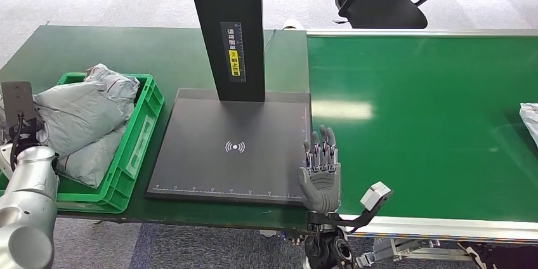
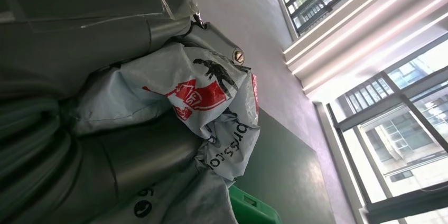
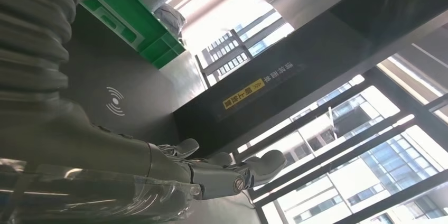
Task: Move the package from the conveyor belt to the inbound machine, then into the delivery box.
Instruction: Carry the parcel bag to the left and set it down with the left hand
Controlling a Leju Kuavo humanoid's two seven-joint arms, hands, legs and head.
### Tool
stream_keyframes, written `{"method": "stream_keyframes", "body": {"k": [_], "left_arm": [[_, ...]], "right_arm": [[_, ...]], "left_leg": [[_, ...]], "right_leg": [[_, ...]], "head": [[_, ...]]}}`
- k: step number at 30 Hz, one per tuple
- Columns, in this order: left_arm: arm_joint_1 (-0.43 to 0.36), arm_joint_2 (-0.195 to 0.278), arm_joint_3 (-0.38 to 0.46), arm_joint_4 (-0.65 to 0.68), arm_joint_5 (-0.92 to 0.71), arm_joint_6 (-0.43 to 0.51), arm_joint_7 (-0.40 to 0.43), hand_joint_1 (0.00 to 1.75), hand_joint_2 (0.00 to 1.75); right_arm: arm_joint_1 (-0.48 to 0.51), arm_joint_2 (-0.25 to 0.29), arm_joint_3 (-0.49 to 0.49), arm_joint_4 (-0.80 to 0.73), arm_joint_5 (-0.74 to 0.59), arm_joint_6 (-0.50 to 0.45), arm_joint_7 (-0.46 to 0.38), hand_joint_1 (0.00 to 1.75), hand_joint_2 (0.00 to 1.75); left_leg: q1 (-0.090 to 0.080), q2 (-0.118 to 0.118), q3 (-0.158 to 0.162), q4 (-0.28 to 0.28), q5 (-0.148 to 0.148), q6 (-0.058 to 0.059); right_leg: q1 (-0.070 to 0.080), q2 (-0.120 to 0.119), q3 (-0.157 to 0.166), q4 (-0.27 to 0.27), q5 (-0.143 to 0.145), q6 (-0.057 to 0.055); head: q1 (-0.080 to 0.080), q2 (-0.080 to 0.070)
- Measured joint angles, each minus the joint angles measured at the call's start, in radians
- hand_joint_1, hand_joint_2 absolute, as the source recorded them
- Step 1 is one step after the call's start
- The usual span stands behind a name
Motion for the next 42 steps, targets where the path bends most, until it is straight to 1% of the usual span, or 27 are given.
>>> {"method": "stream_keyframes", "body": {"k": [4,8,11,13,16,18,20,21,23,27,30,35,38,42], "left_arm": [[0.001,0.001,0.004,0.003,-0.001,0.000,0.000,1.74,1.75],[0.000,0.001,0.005,0.005,-0.010,-0.006,0.002,0.00,1.75],[-0.003,-0.002,0.006,0.006,-0.010,-0.040,-0.032,0.00,1.75],[-0.005,-0.011,0.008,0.003,0.004,-0.087,-0.090,0.00,1.75],[-0.002,-0.043,0.006,-0.023,0.044,-0.198,-0.186,0.00,1.75],[0.016,-0.076,-0.007,-0.070,0.088,-0.299,-0.222,0.00,1.75],[0.063,-0.110,-0.039,-0.155,0.152,-0.387,-0.231,0.00,1.75],[0.101,-0.128,-0.064,-0.215,0.189,-0.412,-0.229,0.00,1.75],[0.208,-0.165,-0.127,-0.371,0.261,-0.426,-0.223,0.00,1.75],[0.460,-0.243,-0.264,-0.724,0.334,-0.375,-0.224,0.00,1.75],[0.592,-0.282,-0.341,-0.927,0.343,-0.295,-0.249,0.00,1.75],[0.743,-0.328,-0.406,-1.166,0.370,-0.101,-0.336,0.00,1.75],[0.831,-0.364,-0.441,-1.288,0.395,-0.041,-0.388,0.00,1.75],[0.905,-0.395,-0.510,-1.398,0.403,0.006,-0.395,0.00,1.75]], "right_arm": [[0.000,0.000,-0.001,0.001,0.000,0.000,0.000,0.00,1.75],[0.000,0.000,-0.002,0.001,0.000,0.000,0.000,0.00,1.75],[0.000,0.000,-0.002,0.002,0.000,-0.002,0.000,0.00,1.75],[0.000,0.000,-0.002,0.002,0.000,-0.008,0.000,0.00,1.75],[-0.001,0.000,-0.002,0.002,-0.003,-0.018,-0.002,0.00,1.75],[-0.001,0.000,-0.003,0.002,-0.005,-0.024,-0.005,0.00,1.75],[0.000,0.000,-0.005,0.002,-0.008,-0.028,-0.010,0.00,1.75],[0.000,0.000,-0.007,0.002,-0.010,-0.031,-0.013,0.00,1.75],[0.001,0.000,-0.010,0.002,-0.013,-0.035,-0.017,0.00,1.75],[0.002,0.000,-0.019,0.001,-0.018,-0.046,-0.023,0.00,1.75],[0.004,0.000,-0.022,-0.004,-0.032,-0.066,-0.027,0.00,1.75],[0.006,0.000,-0.022,-0.030,-0.058,-0.109,-0.009,0.00,1.75],[0.006,0.000,-0.022,-0.043,-0.062,-0.124,0.000,0.00,1.75],[0.006,0.000,-0.022,-0.050,-0.063,-0.135,0.004,0.00,1.75]], "left_leg": [[0.000,0.000,0.000,0.000,0.000,0.000],[0.000,0.000,0.000,0.000,0.000,0.000],[0.000,0.000,0.000,0.000,0.000,0.000],[0.000,0.000,0.000,0.000,0.000,0.000],[0.000,-0.001,0.000,0.000,0.000,0.000],[-0.001,-0.001,0.000,0.000,0.000,0.000],[-0.001,0.000,0.000,0.000,0.000,0.000],[-0.001,0.000,0.000,0.000,0.000,0.000],[-0.002,0.001,0.000,0.000,-0.001,0.000],[-0.002,0.000,0.000,0.000,-0.003,0.000],[-0.002,0.000,-0.001,0.000,-0.003,0.000],[-0.002,0.001,0.001,0.000,-0.004,0.000],[-0.002,0.000,0.001,0.000,-0.004,0.000],[-0.002,-0.001,0.001,0.000,-0.004,0.000]], "right_leg": [[0.000,0.000,0.000,0.000,0.000,0.000],[0.000,0.000,0.000,0.000,0.000,0.000],[0.000,0.000,0.000,0.000,0.000,0.000],[0.000,0.000,0.000,0.000,0.000,0.000],[0.000,-0.001,0.000,0.000,0.000,0.000],[-0.001,-0.001,0.001,0.000,0.000,0.000],[-0.001,0.000,0.001,0.000,0.000,0.000],[-0.001,0.000,0.001,0.000,0.000,0.000],[-0.002,0.001,0.000,0.000,0.000,0.000],[-0.002,0.000,0.000,-0.001,-0.002,0.001],[-0.002,0.000,0.000,-0.001,-0.002,0.001],[-0.002,0.001,0.000,-0.001,-0.002,0.001],[-0.002,0.000,0.000,-0.001,-0.002,0.001],[-0.002,0.000,0.001,-0.001,-0.002,0.001]], "head": [[0.000,0.000],[0.000,0.000],[0.000,0.000],[0.000,0.000],[0.000,0.000],[0.000,0.000],[0.000,0.000],[0.000,0.000],[0.000,0.000],[0.000,0.000],[0.000,0.000],[0.000,0.000],[0.000,0.000],[0.000,0.000]]}}
